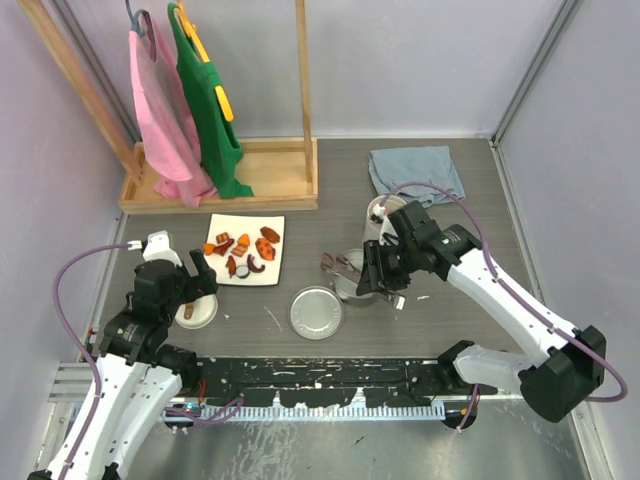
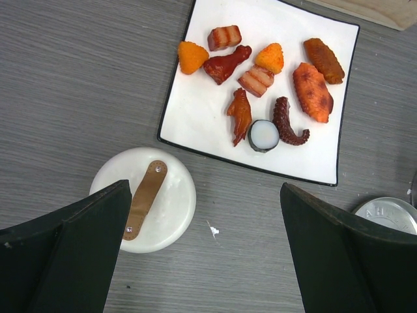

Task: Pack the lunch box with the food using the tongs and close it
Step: Move the packing box to the center of the board.

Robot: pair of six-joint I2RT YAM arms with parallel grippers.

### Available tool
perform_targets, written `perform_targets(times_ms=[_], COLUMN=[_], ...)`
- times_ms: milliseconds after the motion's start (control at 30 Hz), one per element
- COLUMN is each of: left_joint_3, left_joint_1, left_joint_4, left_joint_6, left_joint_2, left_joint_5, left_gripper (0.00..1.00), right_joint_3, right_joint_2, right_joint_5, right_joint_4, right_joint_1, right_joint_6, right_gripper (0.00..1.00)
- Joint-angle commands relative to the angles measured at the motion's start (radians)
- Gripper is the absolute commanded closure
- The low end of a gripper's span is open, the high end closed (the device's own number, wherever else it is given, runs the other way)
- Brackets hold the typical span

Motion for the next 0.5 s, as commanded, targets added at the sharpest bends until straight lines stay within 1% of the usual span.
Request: perform_targets(times_ms=[0, 133, 267, 467], left_joint_3=[0.019, 0.019, 0.019, 0.019], left_joint_1=[0.005, 0.005, 0.004, 0.006], left_joint_4=[0.028, 0.027, 0.026, 0.025], left_joint_6=[-0.004, -0.005, -0.006, -0.008], left_joint_2=[0.005, 0.000, -0.003, -0.001], left_joint_5=[-0.017, -0.021, -0.027, -0.029], left_gripper=[0.02, 0.02, 0.02, 0.02], right_joint_3=[0.101, 0.207, 0.279, 0.385], right_joint_2=[0.052, 0.101, 0.153, 0.283], right_joint_5=[0.014, 0.136, 0.193, 0.283], right_joint_4=[0.127, 0.090, 0.077, 0.076], right_joint_1=[0.062, 0.120, 0.169, 0.294], right_joint_6=[0.004, -0.001, -0.012, -0.017], right_gripper=[0.53, 0.53, 0.53, 0.53])
